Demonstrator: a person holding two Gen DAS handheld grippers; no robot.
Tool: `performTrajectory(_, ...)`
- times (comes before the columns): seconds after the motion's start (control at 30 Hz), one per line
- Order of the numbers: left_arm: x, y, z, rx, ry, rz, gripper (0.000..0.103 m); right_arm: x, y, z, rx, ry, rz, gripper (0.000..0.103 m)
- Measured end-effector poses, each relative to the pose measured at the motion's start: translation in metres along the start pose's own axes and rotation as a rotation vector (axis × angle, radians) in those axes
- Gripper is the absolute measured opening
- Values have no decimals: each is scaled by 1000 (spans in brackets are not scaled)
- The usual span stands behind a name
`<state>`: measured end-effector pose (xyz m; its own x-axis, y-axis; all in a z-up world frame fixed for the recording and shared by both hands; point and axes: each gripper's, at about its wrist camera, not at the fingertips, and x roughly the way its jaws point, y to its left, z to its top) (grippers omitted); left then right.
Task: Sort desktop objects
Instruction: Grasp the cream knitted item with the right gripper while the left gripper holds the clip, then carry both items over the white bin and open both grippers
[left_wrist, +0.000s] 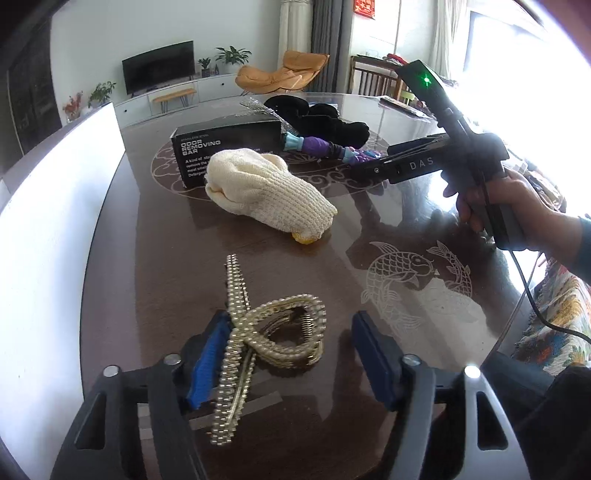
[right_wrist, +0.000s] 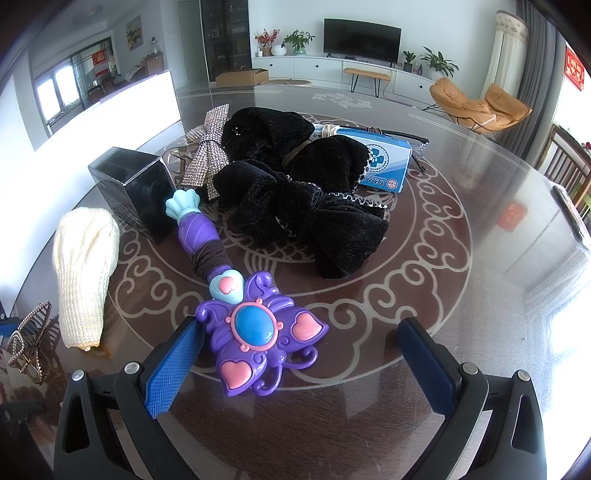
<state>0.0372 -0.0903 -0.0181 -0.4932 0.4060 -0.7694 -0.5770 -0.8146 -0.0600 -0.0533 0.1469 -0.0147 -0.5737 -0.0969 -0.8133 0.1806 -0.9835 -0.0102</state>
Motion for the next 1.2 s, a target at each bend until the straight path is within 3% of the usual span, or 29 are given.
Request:
performTrajectory(0.07,-4,11,-2,-99,-30,-30,46,0,0,0,0,0,0,103)
performTrajectory(0.17,-5,19,-6,-198,-62,-27,46,0,0,0,0,0,0,103)
performTrajectory(0.3,-1,9,-3,-187,-67,21,52,0,0,0,0,0,0,103)
performTrajectory(0.47,-1,12,-1,-234,-95,81,44,0,2,2,-19,31,11,102)
performTrajectory(0.53,-11,17,-6,-262,-118,90,44,-16,3,4,-18,44,2,85)
performTrajectory(0.57,-17,19,-9,-274,-130,88,44,-33,7,4,-7,6,36,85)
performTrajectory(0.63,-28,22,-13,-285,-148,86,44,-62,24,7,-20,-41,150,85)
performTrajectory(0.73,-38,21,-12,-287,-170,82,44,-70,70,18,-99,15,264,85)
performTrajectory(0.9,-58,14,-6,-283,-197,78,44,-24,125,37,-158,126,268,81)
performTrajectory(0.97,-71,15,-5,-298,-211,73,44,-7,140,42,-171,161,272,74)
performTrajectory(1.03,-88,16,-4,-308,-237,66,44,1,152,44,-203,177,247,46)
performTrajectory(1.2,-147,35,-1,-399,-352,18,44,-26,160,56,-255,140,228,43)
